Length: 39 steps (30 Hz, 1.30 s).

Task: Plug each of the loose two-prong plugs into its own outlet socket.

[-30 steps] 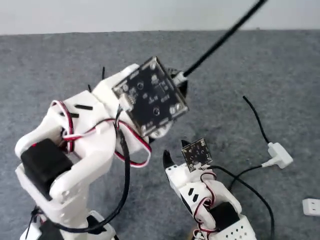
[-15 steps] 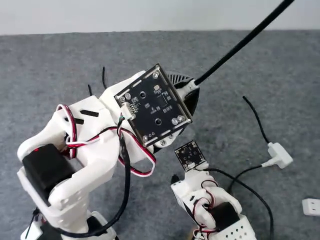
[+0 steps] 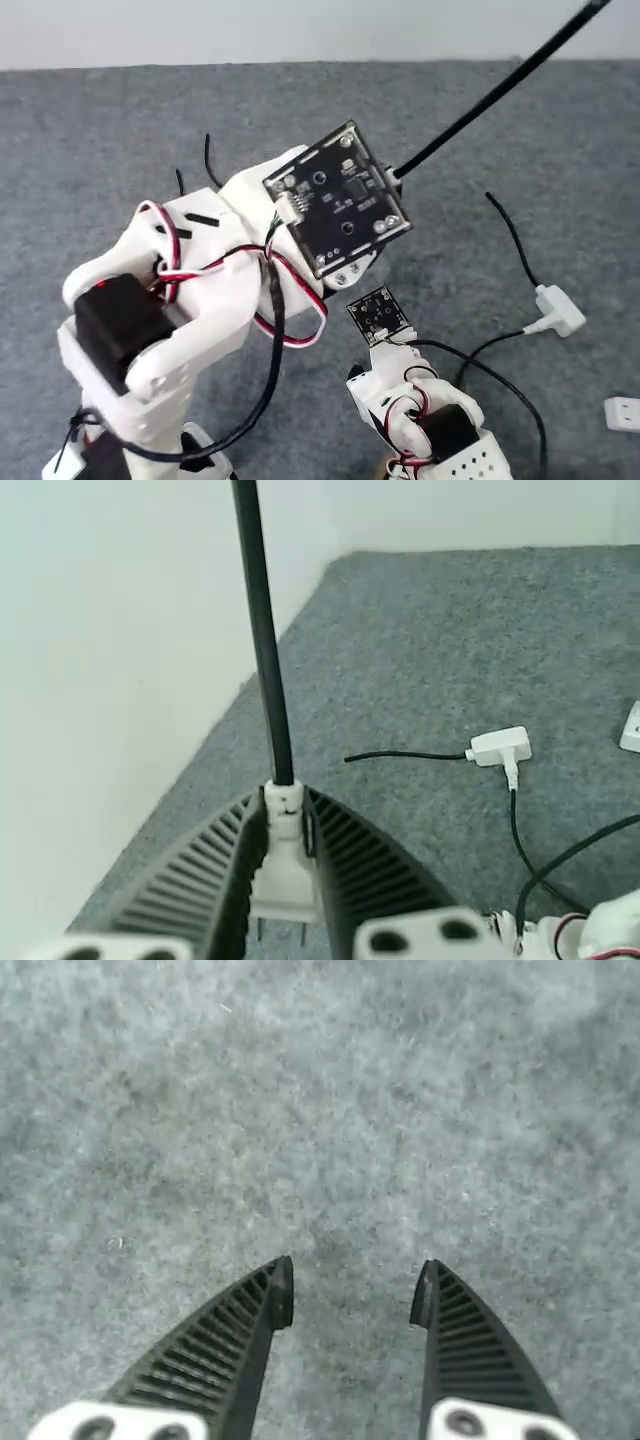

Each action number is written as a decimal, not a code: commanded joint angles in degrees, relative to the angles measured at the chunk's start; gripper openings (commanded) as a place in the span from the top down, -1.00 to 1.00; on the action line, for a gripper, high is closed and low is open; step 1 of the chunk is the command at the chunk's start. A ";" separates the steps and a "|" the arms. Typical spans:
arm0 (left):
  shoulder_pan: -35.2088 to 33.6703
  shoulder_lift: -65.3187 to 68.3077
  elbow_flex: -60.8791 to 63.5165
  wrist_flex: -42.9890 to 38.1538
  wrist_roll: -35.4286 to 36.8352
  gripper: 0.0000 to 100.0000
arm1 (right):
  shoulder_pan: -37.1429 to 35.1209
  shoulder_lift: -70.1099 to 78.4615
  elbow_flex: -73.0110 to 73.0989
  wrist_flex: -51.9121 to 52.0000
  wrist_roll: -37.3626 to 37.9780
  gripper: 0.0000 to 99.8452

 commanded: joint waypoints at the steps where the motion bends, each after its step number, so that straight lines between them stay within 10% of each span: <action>1: 0.18 -0.88 -0.40 -3.08 0.70 0.98 | -0.13 -0.57 0.97 0.22 0.97 0.60; 30: 0.26 -0.79 0.13 -1.67 0.88 0.96 | -0.13 -0.57 0.97 0.22 0.97 0.60; 39: 0.35 -0.88 0.13 1.32 0.88 0.66 | -0.13 -0.57 0.97 0.22 0.97 0.60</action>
